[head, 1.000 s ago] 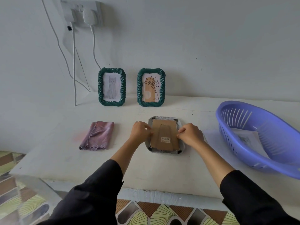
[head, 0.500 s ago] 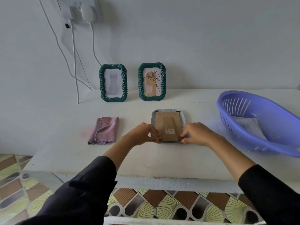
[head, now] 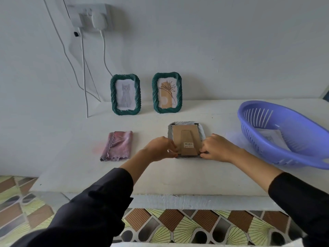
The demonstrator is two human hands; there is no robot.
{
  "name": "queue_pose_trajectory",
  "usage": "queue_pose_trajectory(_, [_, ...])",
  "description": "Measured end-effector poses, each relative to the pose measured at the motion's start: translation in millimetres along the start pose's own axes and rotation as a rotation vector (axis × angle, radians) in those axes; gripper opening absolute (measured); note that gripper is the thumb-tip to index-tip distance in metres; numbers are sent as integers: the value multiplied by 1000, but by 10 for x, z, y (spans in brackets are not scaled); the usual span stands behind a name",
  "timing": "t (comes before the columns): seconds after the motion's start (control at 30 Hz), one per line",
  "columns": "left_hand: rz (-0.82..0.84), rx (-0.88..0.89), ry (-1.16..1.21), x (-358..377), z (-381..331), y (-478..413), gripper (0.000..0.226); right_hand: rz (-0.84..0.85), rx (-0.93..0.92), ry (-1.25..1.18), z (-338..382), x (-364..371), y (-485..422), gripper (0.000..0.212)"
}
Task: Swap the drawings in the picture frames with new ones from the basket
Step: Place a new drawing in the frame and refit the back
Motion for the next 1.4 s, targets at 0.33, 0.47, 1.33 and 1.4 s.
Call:
queue_pose_trajectory(0.33, [-52, 4, 4, -2, 5, -43, 26, -181, 25, -123, -29, 146, 12, 33])
queue_pose_trajectory(0.47, [-48, 3, 22, -15, 18, -59, 23, -183, 50, -162, -16, 181, 4, 31])
queue_pose_trajectory(1.33, [-411, -513, 486, 60, 449, -882, 26, -256, 593, -819, -721, 228, -841, 26])
queue_pose_trajectory(1.4, [-404, -523, 490, 90, 480, -940, 24, -236, 594, -818, -762, 277, -879, 24])
Point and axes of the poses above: each hand's wrist, its own y-axis away from the middle knuckle, its own x-axis out of the palm, z = x × y, the point moved 3 cm from there along -y, towards the middle knuckle, and after that the axes turned 3 degrees about -y, right-handed, at the moved point
